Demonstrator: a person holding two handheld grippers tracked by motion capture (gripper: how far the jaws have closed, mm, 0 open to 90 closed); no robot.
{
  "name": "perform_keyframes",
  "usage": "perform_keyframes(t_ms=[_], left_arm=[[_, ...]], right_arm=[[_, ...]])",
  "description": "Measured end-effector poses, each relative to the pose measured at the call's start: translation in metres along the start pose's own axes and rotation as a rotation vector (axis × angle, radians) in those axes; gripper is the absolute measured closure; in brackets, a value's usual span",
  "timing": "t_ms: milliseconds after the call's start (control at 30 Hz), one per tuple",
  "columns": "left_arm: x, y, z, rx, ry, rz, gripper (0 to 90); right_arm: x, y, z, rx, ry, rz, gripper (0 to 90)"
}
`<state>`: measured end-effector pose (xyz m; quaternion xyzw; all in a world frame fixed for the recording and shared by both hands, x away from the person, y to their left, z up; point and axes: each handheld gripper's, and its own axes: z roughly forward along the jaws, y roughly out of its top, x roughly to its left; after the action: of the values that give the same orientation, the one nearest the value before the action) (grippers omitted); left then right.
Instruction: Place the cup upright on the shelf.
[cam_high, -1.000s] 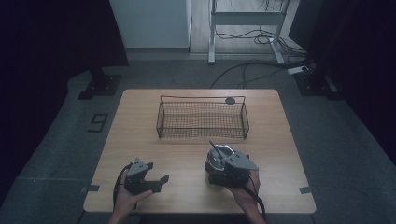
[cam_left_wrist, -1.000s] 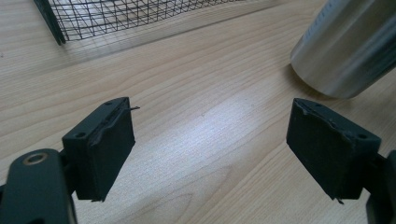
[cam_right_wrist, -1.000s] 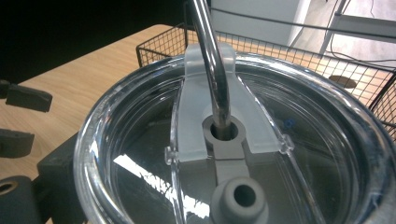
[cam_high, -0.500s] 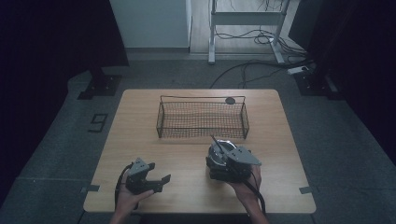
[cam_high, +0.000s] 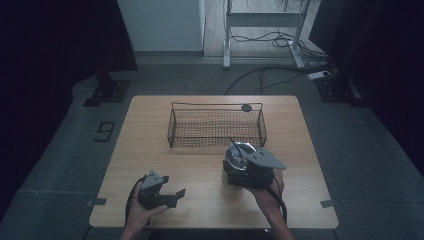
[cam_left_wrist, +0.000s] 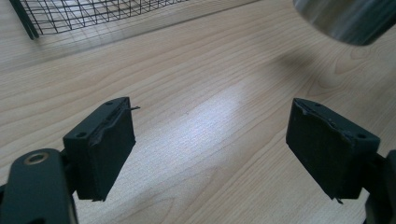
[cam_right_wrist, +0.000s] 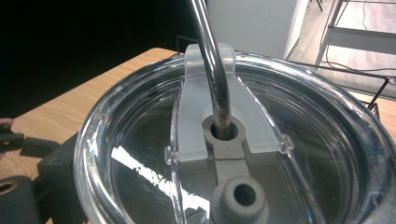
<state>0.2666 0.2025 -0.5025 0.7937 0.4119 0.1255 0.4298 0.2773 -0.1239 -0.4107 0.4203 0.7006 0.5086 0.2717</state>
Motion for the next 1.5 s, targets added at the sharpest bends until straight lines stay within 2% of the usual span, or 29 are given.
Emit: perform_keyframes(t_ms=[167, 367, 433, 533, 667, 1000, 1500], left_arm=[[-0.005, -0.001, 0.001, 0.002, -0.002, 0.013, 15.9], [-0.003, -0.003, -0.001, 0.002, 0.008, 0.002, 16.0], [-0.004, -0.002, -0.002, -0.010, -0.009, -0.014, 16.0], [-0.006, -0.002, 0.000, 0.000, 0.001, 0.004, 16.0], [-0.006, -0.002, 0.002, 0.006, 0.000, 0.002, 16.0], [-0.004, -0.002, 0.000, -0.001, -0.001, -0.004, 16.0], [-0.003, -0.001, 0.001, -0.002, -0.009, -0.006, 16.0]], right_arm=[[-0.004, 0.005, 0.001, 0.003, 0.000, -0.011, 3.3], [-0.009, 0.013, 0.006, -0.002, 0.012, -0.012, 3.3], [-0.010, 0.015, 0.007, 0.000, 0.010, -0.013, 3.3], [-0.011, 0.020, 0.009, -0.004, 0.011, -0.017, 3.3], [-0.013, 0.026, 0.011, -0.014, 0.015, -0.021, 3.3], [-0.018, 0.041, 0.016, -0.018, 0.025, -0.010, 3.3], [-0.027, 0.055, 0.019, -0.032, 0.016, -0.002, 3.4]])
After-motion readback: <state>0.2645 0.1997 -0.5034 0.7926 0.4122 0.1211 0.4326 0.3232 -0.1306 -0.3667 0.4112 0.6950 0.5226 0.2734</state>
